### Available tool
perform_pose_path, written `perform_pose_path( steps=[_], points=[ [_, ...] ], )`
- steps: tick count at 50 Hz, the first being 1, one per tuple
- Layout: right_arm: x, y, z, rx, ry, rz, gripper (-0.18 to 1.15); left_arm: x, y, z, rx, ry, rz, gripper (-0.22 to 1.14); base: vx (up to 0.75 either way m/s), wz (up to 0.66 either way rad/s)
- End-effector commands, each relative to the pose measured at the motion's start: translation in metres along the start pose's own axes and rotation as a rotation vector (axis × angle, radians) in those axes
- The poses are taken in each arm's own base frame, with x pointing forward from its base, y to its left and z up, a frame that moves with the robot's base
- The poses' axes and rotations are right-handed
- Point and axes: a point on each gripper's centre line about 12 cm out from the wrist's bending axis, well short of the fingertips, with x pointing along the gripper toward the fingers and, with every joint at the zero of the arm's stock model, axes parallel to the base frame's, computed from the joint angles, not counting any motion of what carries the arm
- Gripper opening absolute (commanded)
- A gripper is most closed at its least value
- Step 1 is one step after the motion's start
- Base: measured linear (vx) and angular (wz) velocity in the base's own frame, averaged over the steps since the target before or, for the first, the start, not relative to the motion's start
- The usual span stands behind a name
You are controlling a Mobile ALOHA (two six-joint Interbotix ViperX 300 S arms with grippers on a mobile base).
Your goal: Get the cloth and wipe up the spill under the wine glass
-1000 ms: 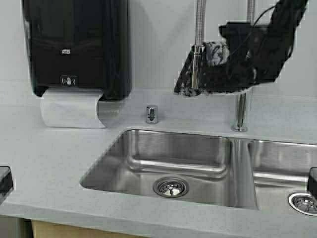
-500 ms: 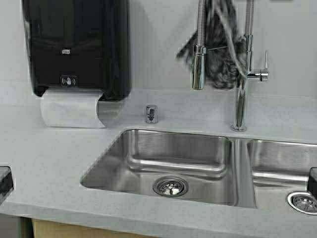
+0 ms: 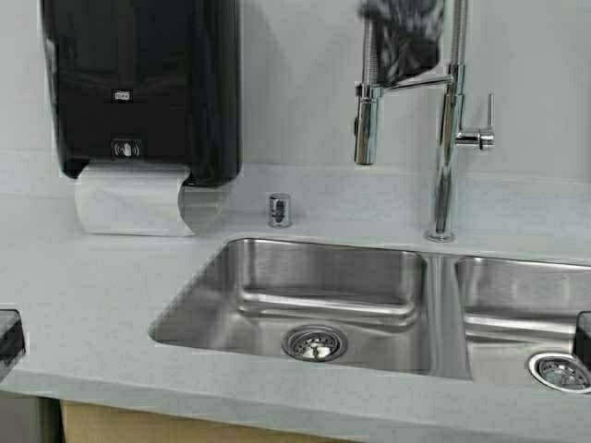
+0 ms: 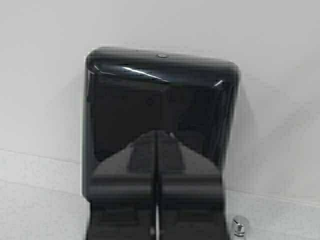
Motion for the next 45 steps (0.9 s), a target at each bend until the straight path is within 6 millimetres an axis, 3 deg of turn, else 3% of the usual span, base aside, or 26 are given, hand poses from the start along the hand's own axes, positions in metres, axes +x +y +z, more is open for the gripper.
perform_pose_path(
  steps=[1, 9, 21, 45],
  points=[
    [-0.017, 0.004, 0.063, -0.004, -0.095, 0.009, 0.05, 0.002, 0.0, 0.003, -0.003, -0.005, 0.001, 0.02, -0.07, -0.03],
    [-0.042, 0.014, 0.081, 0.01, -0.095, 0.036, 0.05, 0.001, 0.0, 0.002, -0.006, -0.002, 0.002, 0.02, -0.08, -0.03],
    [-0.082, 0.025, 0.077, 0.026, -0.074, 0.072, 0.05, 0.001, 0.0, 0.001, -0.01, 0.004, 0.004, 0.02, -0.12, -0.01],
    [-0.131, 0.05, -0.021, 0.048, 0.164, 0.153, 0.05, 0.0, 0.001, -0.003, -0.045, 0.011, 0.009, 0.02, -0.11, 0.1]
  ],
)
